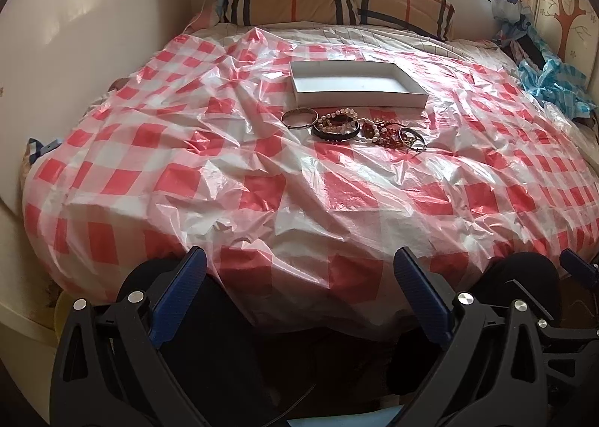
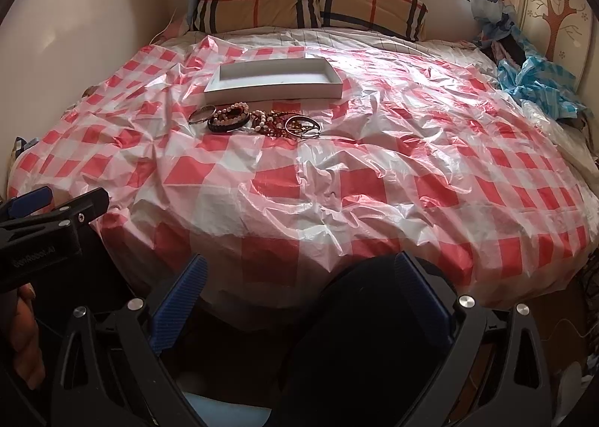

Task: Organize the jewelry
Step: 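Move both tools toward the bracelet pile beside the white box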

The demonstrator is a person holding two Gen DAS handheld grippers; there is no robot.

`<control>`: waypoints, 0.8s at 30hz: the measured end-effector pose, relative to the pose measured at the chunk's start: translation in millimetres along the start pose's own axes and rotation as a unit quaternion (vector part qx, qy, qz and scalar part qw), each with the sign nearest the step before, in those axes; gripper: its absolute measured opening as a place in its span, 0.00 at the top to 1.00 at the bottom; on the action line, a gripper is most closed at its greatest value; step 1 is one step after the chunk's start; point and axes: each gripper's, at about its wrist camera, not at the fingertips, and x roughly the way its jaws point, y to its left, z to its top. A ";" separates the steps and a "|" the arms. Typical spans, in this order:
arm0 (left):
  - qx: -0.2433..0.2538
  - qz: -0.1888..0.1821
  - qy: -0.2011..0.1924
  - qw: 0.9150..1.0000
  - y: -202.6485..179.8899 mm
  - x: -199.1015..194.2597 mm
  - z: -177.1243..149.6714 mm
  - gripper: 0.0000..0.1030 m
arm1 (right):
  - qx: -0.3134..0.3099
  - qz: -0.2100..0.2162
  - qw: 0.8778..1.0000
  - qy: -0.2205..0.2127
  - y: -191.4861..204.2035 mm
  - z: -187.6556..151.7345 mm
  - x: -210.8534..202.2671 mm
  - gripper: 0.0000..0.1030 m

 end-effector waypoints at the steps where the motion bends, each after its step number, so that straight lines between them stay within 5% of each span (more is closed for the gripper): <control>1: 0.000 0.000 0.000 1.000 0.1 0.1 -0.2 0.06 | 0.000 0.000 1.000 0.000 0.0 0.1 0.1 0.07; 24: 0.005 0.005 0.001 1.000 0.6 -0.1 -1.6 0.06 | 0.001 -0.001 1.000 -0.002 -0.1 -0.3 -0.6 0.07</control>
